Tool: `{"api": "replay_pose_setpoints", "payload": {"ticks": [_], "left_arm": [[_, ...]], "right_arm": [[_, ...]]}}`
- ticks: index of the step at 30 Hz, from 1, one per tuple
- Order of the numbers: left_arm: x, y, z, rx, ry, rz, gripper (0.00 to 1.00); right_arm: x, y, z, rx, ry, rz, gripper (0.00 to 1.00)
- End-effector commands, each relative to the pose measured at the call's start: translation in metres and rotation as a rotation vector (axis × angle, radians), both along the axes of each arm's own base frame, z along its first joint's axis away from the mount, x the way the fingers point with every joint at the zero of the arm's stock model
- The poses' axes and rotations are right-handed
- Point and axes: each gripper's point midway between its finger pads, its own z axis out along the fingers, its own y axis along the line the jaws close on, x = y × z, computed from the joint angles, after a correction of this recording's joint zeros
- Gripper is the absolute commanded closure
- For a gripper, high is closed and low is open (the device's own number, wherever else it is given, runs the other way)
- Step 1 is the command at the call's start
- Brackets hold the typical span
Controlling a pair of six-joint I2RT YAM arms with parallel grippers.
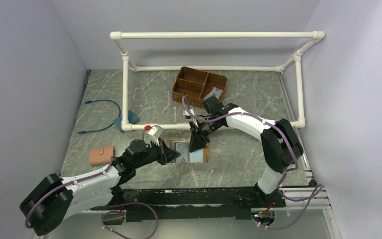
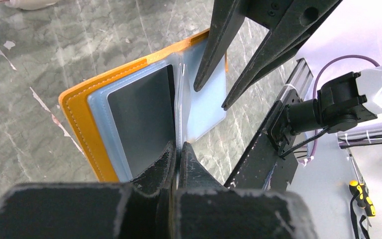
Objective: Take the credit cards out of the card holder
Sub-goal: Remove the credit card from the card holder.
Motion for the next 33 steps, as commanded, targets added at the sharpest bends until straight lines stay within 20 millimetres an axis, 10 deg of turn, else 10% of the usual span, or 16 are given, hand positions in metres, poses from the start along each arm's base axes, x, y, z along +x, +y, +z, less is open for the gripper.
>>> {"api": "replay_pose_setpoints", "payload": {"ticks": [1, 19, 33], "left_arm": [[0.003, -0.004, 0.03, -0.108, -0.104, -0.001, 1.0], [0.012, -0.002, 0.066, -0.335, -0.129, 0.088, 1.0], [0.022, -0.007, 0.065, -0.371, -0.082, 0.124, 1.0]], "right_arm": [[0.003, 0.011, 0.013, 0.061, 0.01, -0.034, 0.66], [-0.001, 0.024, 0.033, 0.117, 0.188, -0.119, 0.58], [-0.016, 0.029, 0.06, 0.211, 0.362, -0.075, 0.72]]}}
